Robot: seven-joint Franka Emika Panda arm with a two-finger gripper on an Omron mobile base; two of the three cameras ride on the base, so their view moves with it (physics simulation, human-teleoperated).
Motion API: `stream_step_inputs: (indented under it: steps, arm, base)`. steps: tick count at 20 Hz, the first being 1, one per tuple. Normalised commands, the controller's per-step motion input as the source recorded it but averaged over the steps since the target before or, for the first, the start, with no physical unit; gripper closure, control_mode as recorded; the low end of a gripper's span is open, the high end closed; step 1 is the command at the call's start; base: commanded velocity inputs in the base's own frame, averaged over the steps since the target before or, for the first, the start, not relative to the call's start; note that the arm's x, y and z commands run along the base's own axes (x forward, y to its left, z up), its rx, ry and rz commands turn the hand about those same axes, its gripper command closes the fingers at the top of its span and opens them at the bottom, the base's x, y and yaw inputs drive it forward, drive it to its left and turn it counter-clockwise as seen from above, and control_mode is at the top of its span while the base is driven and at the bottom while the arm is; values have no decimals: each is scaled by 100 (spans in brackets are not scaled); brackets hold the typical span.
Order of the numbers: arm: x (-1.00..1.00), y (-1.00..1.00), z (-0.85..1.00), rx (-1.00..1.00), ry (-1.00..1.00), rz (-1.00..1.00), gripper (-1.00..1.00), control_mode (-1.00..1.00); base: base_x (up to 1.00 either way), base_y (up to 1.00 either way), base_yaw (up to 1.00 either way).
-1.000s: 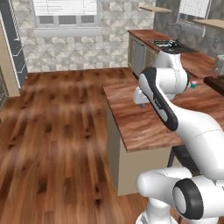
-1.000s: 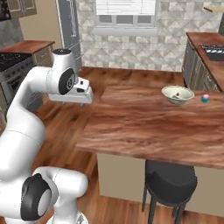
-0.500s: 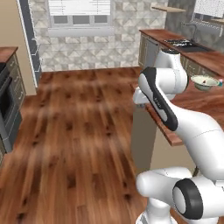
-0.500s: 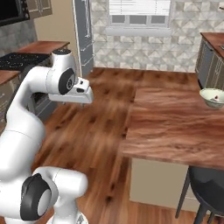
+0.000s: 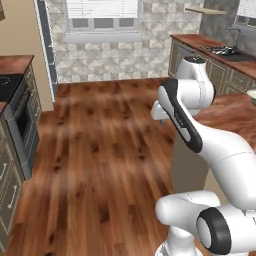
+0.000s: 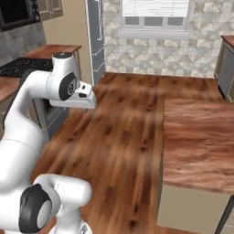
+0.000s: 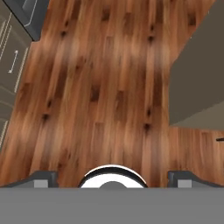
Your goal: Place the bowl with cake and the cupcake onto the tray.
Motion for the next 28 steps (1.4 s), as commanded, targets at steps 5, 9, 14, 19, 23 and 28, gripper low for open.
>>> stream_step_inputs:
  steps: [5,9,14,19,23,28]
  arm:
    - [0,0,0,0,0,0,-100,100]
    - [0,0,0,0,0,0,-100,100]
    - [0,0,0,0,0,0,-100,100]
    - [0,0,0,0,0,0,-100,100]
    - [0,0,0,0,0,0,-100,100]
    - [0,0,0,0,0,0,-100,100]
  base:
    - [100,26,0]
    - [100,22,0]
    - [100,16,0]
    - [100,12,-1]
    - [100,8,-3]
    - [100,8,-13]
